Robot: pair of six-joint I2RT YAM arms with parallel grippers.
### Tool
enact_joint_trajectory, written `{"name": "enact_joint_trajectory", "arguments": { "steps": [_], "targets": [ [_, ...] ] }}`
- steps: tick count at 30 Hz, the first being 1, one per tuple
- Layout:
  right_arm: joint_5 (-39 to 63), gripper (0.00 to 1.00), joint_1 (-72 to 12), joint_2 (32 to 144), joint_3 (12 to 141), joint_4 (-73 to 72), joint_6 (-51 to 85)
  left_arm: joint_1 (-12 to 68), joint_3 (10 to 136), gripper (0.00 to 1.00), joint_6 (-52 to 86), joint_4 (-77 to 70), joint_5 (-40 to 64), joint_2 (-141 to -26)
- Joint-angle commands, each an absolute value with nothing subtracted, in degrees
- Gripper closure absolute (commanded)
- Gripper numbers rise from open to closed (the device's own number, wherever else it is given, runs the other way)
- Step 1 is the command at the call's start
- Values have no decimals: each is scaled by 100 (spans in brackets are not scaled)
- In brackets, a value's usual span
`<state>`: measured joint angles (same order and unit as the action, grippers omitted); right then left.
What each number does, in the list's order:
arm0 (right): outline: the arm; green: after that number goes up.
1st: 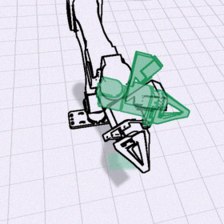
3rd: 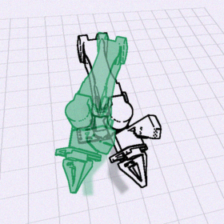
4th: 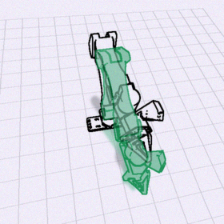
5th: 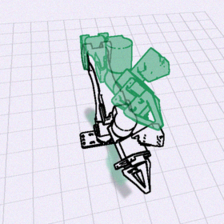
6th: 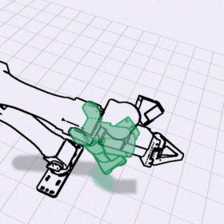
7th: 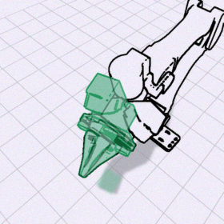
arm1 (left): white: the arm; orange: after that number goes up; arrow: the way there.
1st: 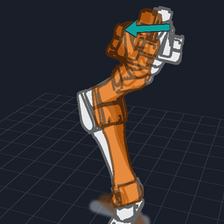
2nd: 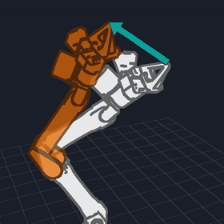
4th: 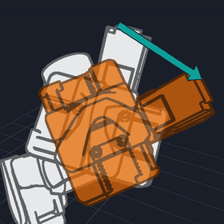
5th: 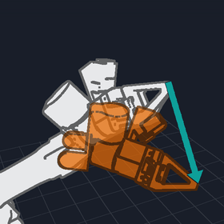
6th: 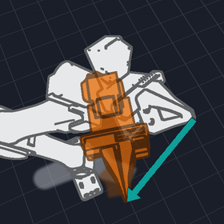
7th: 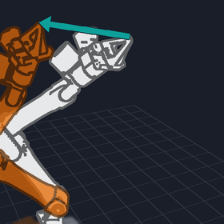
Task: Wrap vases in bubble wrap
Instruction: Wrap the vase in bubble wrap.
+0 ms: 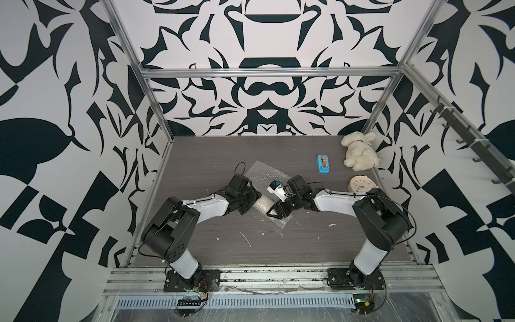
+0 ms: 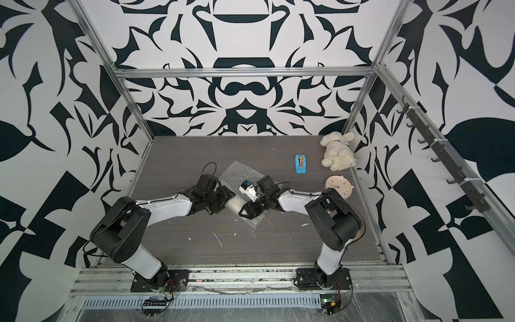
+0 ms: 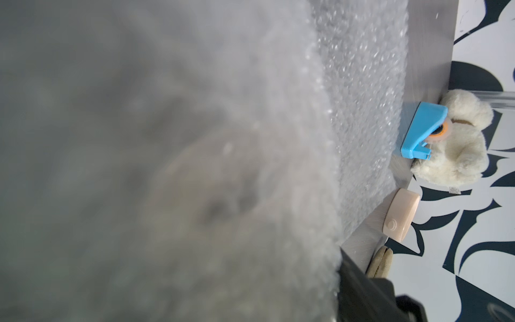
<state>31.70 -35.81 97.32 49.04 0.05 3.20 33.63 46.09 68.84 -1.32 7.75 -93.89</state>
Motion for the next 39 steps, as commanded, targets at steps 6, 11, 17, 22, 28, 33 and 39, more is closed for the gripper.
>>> {"name": "enact_joint_trajectory", "arguments": {
  "steps": [6, 11, 17, 22, 28, 33, 39],
  "targets": [
    [1618, 27, -3753, 8547, 4629, -60, 16, 3349, 5377, 33, 6191, 2271, 226, -9966],
    [-69, 24, -4501, 8085, 4484, -232, -114, 3357, 5984, 32, 6212, 3250, 16, -10122],
    [-1830, 22, -5525, 8110, 4188, -1112, 355, 3358, 6439, 32, 6353, 3737, 107, -10378],
    [-2219, 20, -6062, 8546, 4000, -1877, 414, 3349, 6528, 32, 6333, 3735, 438, -10571],
    [-2705, 19, -6292, 9211, 4076, -2135, 347, 3240, 6609, 32, 6225, 3747, 765, -10644],
    [-3069, 25, -6352, 9558, 4124, -2089, 353, 3191, 6678, 32, 6188, 3812, 900, -10696],
    [-2975, 35, -6355, 9648, 4107, -2004, 481, 3115, 6640, 24, 6231, 3617, 1093, -10508]
  ]
}}
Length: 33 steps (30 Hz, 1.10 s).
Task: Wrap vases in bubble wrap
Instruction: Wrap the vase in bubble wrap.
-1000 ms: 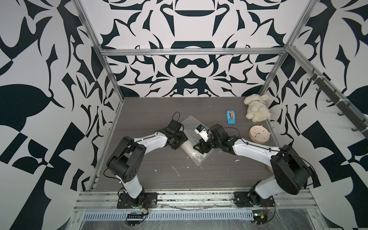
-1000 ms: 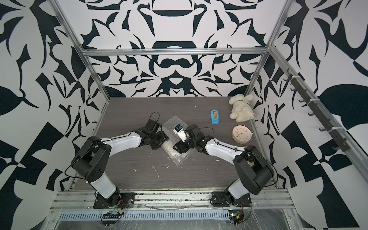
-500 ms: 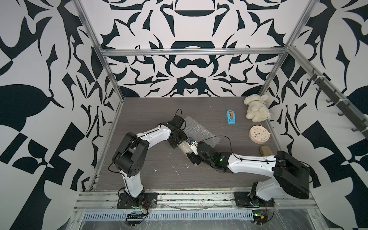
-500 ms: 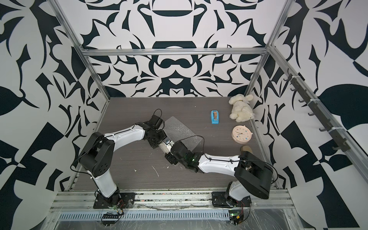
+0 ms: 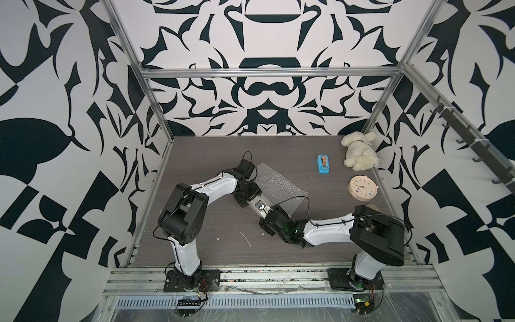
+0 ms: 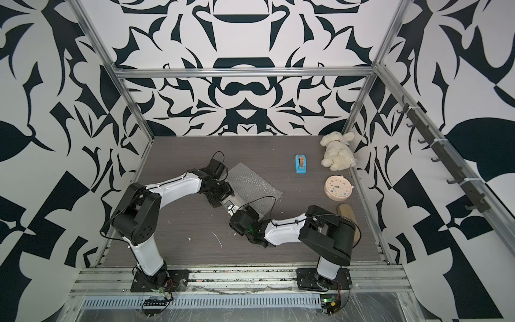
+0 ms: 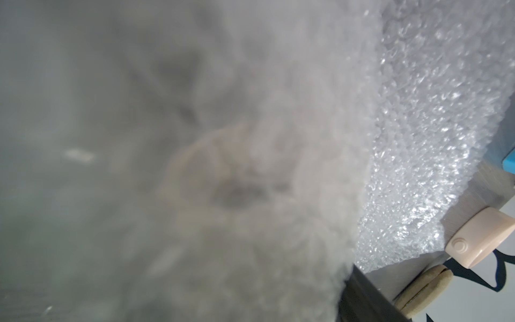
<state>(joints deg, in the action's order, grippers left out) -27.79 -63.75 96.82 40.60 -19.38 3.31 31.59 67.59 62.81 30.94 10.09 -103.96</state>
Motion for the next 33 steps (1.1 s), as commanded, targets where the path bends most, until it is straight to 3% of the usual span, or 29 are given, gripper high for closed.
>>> {"name": "enact_joint_trajectory", "arguments": {
  "steps": [1, 3, 15, 23, 33],
  "targets": [
    [-2904, 37, -6340, 9629, 4082, -2004, 507, 3081, 6628, 22, 6240, 3590, 1082, -10412],
    [-2622, 44, -6274, 9599, 4076, -1905, 574, 2964, 6522, 20, 6286, 3394, 1154, -10169],
    [-90, 53, -5319, 9280, 3883, -1928, 1221, 2731, 6490, 4, 6183, 3048, 1096, -9205],
    [1664, 53, -4446, 9297, 3567, -2638, 2017, 2730, 5195, 2, 6512, 1508, 883, -8403],
    [3075, 53, -3621, 9679, 3096, -4039, 3091, 2728, 4623, 0, 6275, -312, 1529, -8791]
  ]
}}
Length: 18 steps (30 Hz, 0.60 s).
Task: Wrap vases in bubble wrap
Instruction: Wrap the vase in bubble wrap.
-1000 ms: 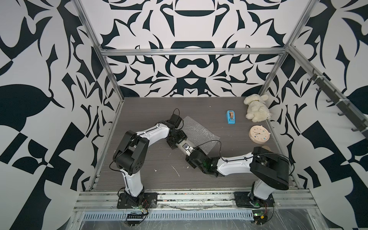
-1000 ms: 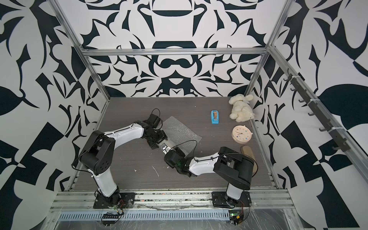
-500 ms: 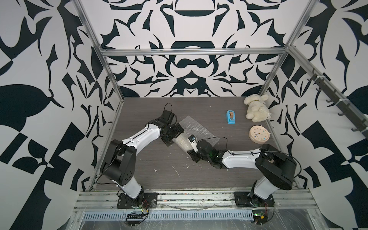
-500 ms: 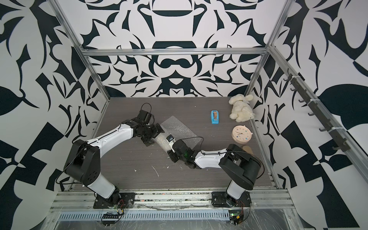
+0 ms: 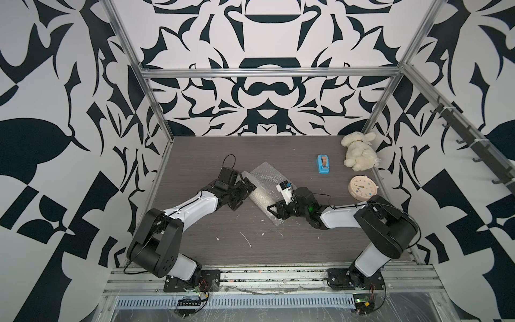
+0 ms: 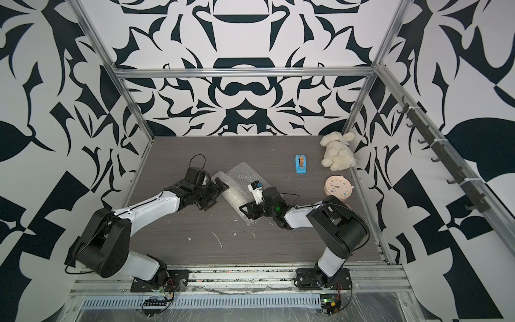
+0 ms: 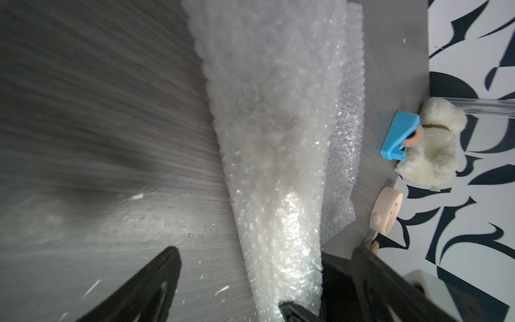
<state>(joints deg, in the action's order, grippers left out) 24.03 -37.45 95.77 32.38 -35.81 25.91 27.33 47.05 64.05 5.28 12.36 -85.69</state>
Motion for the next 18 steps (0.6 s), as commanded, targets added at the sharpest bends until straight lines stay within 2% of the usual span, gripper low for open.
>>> {"name": "enact_joint_trajectory", "arguments": {
  "steps": [1, 4, 8, 18],
  "targets": [
    [3170, 53, -3577, 9721, 3094, -4128, 3167, 2733, 4623, 0, 6275, -415, 1579, -8884],
    [3345, 53, -3466, 9832, 3099, -4277, 3357, 2767, 4704, 1, 6260, -517, 1660, -9219],
    [3432, 52, -3382, 9883, 3096, -4349, 3524, 2848, 4909, 11, 6060, -40, 1480, -9613],
    [3105, 50, -3375, 9596, 3217, -3551, 3238, 3091, 5403, 14, 5911, 338, 1113, -10228]
  ]
}}
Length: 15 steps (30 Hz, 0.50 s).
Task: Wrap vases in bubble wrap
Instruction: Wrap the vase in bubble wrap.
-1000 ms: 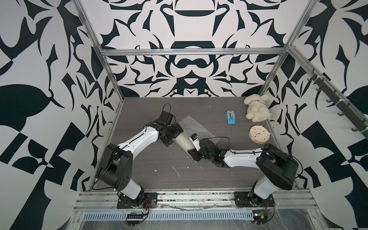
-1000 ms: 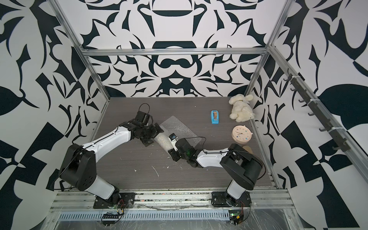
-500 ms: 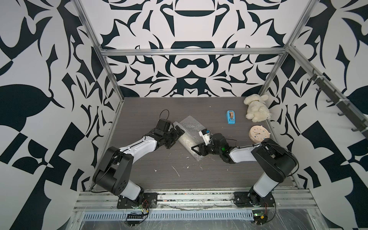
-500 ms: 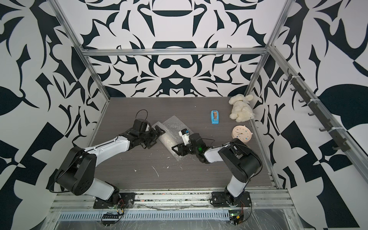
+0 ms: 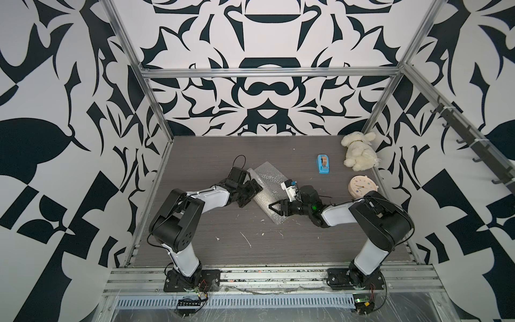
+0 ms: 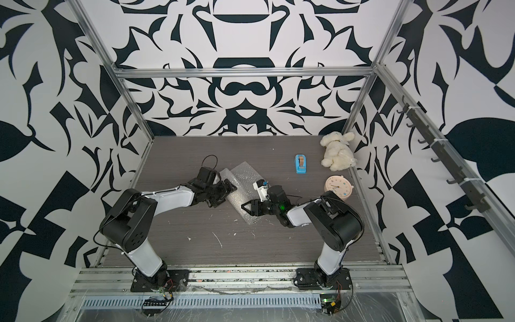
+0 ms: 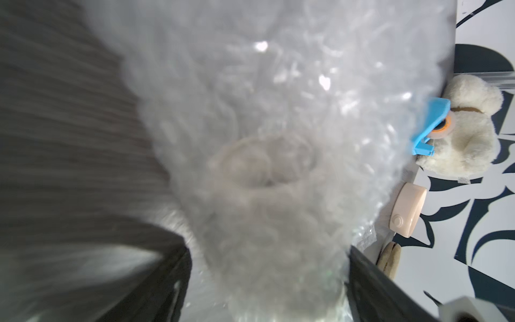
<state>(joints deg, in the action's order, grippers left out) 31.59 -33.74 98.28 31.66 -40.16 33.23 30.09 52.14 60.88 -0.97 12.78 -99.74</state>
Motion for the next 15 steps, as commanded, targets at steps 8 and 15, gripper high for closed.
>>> {"name": "enact_joint_trajectory", "arguments": {
  "steps": [8, 15],
  "targets": [
    [1693, 40, -3670, 8529, 3362, -2004, 2337, 3157, 5994, 28, 5849, 1616, 564, -10517],
    [-761, 29, -4360, 7615, 3642, -311, 1420, 3245, 6783, 29, 5553, 2702, 410, -10878]
  ]
}}
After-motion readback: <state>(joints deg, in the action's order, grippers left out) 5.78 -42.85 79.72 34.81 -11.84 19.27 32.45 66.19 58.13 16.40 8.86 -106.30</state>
